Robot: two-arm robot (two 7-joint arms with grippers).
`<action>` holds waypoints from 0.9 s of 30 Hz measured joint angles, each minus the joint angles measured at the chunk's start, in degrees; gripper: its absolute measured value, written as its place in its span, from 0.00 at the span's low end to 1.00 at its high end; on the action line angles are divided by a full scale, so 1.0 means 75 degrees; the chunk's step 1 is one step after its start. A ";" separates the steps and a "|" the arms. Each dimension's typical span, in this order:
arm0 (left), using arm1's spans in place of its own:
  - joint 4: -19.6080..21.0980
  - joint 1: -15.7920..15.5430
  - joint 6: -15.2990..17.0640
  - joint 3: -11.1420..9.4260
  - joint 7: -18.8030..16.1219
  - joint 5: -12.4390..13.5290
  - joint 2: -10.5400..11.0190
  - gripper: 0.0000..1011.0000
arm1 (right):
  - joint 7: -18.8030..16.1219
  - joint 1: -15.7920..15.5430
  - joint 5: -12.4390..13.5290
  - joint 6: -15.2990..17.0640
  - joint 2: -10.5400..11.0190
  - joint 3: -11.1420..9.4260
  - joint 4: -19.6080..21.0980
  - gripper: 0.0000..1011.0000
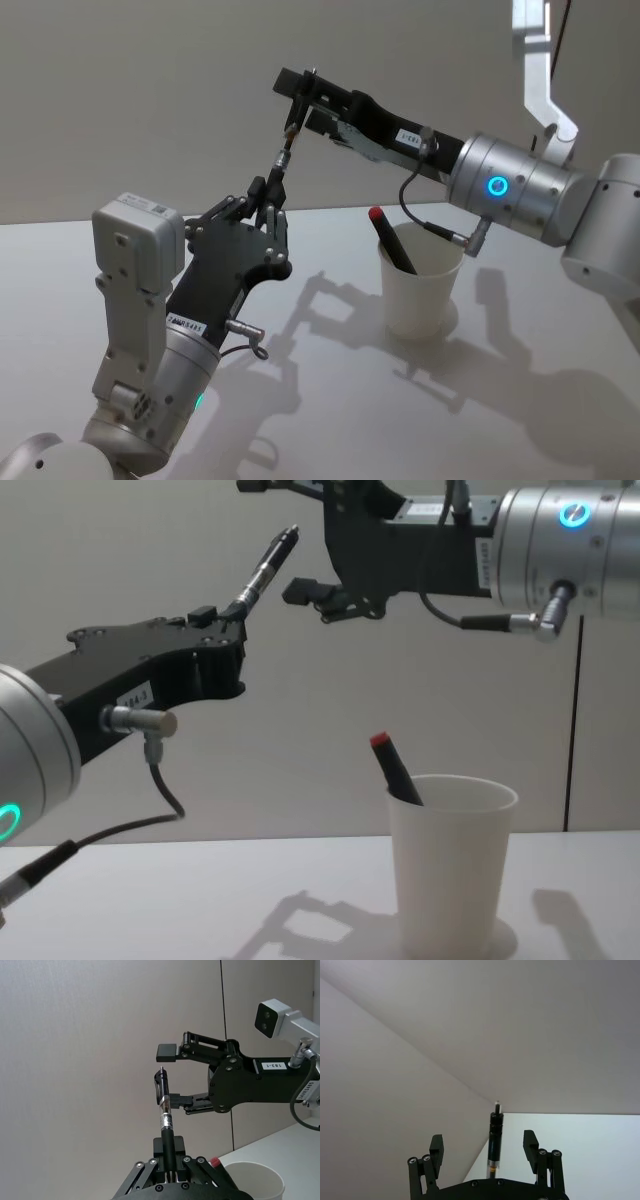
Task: Place the pen into the pen holder.
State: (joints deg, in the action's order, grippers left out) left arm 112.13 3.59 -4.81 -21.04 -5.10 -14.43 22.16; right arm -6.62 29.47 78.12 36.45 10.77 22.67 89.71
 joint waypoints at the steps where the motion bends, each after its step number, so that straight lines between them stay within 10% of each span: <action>1: 0.0000 0.0000 0.0000 0.0000 0.0000 0.0000 0.0000 0.12 | 0.0070 -0.0004 0.0009 -0.0044 0.0009 0.0005 -0.0013 0.99; 27: 0.0000 0.0000 0.0000 0.0000 0.0000 0.0000 0.0000 0.12 | 0.0553 0.0111 0.0587 -0.0280 -0.0045 0.0194 -0.0239 0.99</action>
State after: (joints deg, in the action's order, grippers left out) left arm 112.13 3.59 -4.81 -21.04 -5.10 -14.43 22.16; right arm -2.47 30.30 82.52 34.35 10.44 24.13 87.92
